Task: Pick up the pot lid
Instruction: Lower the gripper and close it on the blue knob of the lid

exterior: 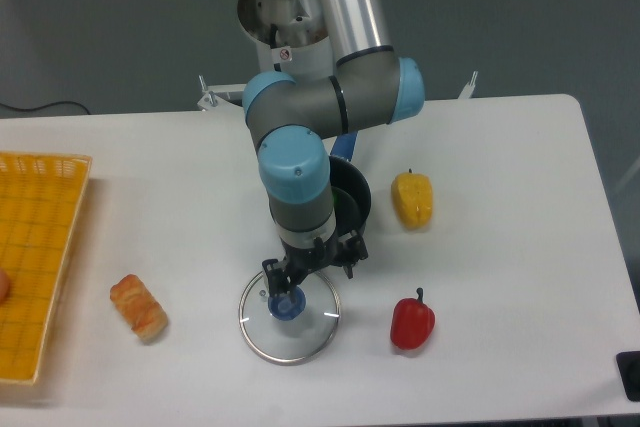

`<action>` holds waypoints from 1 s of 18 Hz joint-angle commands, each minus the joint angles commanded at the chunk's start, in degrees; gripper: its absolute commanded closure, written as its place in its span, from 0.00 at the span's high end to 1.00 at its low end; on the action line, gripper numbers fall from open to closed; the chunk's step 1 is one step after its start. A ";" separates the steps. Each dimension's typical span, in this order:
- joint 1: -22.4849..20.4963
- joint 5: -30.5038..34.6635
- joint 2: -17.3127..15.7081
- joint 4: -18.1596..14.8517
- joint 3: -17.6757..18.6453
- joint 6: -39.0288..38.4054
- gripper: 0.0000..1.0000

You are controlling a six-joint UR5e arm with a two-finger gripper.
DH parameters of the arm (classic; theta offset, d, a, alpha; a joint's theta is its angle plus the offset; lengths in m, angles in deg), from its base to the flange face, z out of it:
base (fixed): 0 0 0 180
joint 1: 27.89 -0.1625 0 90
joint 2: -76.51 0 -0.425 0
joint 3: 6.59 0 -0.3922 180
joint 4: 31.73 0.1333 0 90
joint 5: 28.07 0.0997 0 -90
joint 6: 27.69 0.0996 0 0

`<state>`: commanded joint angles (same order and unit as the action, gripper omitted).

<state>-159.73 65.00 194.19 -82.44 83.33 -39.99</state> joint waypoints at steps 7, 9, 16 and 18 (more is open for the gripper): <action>3.08 0.62 3.69 -0.09 -0.89 0.00 1.00; 3.34 0.88 4.40 -0.17 -0.89 0.00 1.00; 3.78 1.76 5.37 -0.17 -0.80 0.35 1.00; 3.78 1.85 5.37 -0.26 -0.71 0.44 1.00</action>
<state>-155.95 66.85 199.55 -82.70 82.62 -39.55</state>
